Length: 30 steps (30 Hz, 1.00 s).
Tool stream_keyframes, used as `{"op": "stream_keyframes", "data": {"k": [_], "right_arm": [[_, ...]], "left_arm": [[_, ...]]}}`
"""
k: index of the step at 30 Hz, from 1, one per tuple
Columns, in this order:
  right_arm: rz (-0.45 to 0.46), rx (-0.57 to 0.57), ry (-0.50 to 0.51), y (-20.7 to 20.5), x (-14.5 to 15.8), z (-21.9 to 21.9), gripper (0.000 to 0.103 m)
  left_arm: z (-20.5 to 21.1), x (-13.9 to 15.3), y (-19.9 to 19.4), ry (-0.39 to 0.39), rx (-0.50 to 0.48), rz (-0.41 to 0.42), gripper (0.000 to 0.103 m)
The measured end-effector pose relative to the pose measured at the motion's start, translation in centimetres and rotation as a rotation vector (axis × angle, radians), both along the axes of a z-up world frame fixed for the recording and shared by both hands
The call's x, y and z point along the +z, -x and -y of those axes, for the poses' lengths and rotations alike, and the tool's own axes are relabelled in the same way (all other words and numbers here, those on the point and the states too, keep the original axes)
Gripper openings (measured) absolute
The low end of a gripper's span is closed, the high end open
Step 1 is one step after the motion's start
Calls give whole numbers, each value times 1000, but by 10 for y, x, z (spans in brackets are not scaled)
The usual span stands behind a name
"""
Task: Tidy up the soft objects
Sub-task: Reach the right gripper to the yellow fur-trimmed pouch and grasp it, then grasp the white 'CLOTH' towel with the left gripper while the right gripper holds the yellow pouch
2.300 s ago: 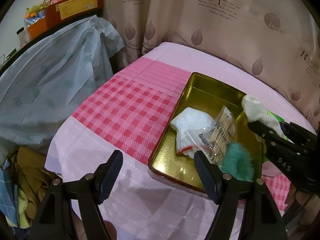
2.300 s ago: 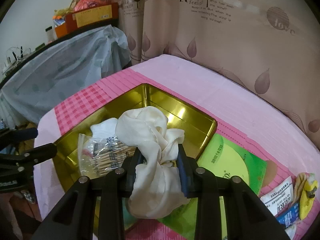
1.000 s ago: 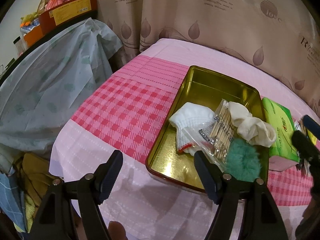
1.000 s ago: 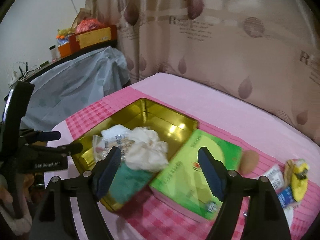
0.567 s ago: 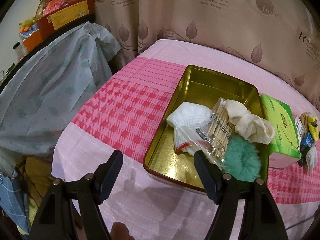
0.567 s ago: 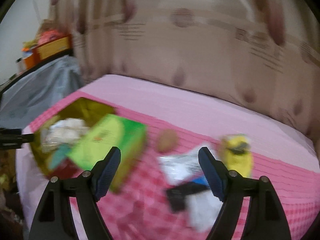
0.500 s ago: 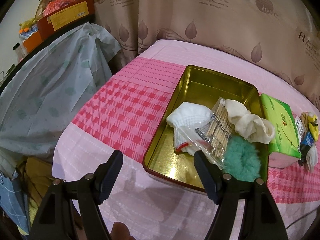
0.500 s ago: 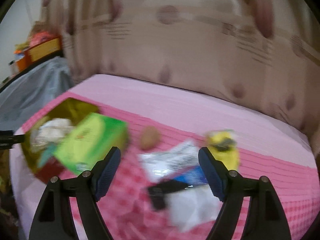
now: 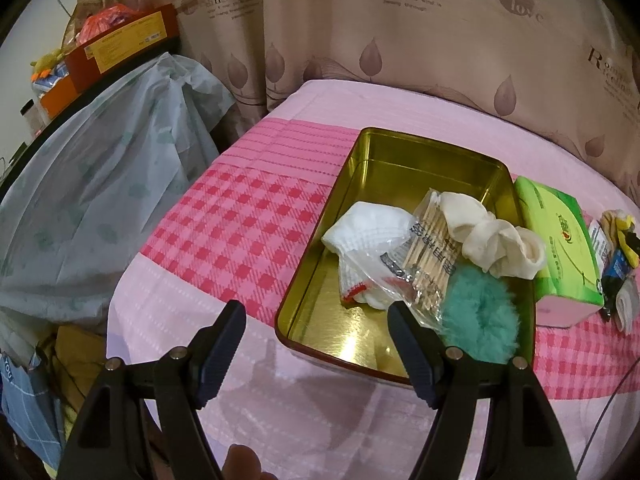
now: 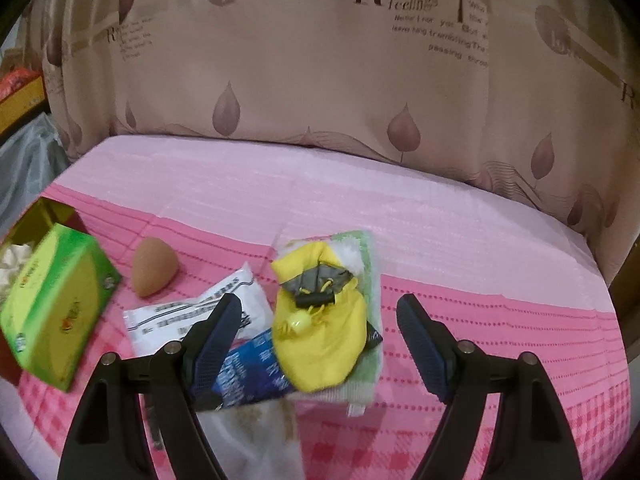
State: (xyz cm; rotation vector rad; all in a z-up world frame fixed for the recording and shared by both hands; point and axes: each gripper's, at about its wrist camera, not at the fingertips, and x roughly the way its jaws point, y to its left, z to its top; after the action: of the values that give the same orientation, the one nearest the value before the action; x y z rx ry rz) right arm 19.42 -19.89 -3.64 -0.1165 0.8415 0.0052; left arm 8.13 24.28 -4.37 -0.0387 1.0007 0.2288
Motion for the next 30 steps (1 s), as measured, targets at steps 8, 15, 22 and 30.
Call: {"op": "stream_keyframes", "data": {"k": [8,15,22,30], "right_arm": [[-41,-3,23,-18,-18,3,63],[-28,-8,20,-11,-20,6,46],[24,-33,-26,13,-2,21,45],[7,-85,-12,50,-11,58,45]], "left_arm": [[2,-2,-1,-6,-8,-9,75],[5,-4,-2,-17,-19,-13,75],[7,-3,-1,-29,-26,-6,75],[23,10,5,-80,-64,45,75]]}}
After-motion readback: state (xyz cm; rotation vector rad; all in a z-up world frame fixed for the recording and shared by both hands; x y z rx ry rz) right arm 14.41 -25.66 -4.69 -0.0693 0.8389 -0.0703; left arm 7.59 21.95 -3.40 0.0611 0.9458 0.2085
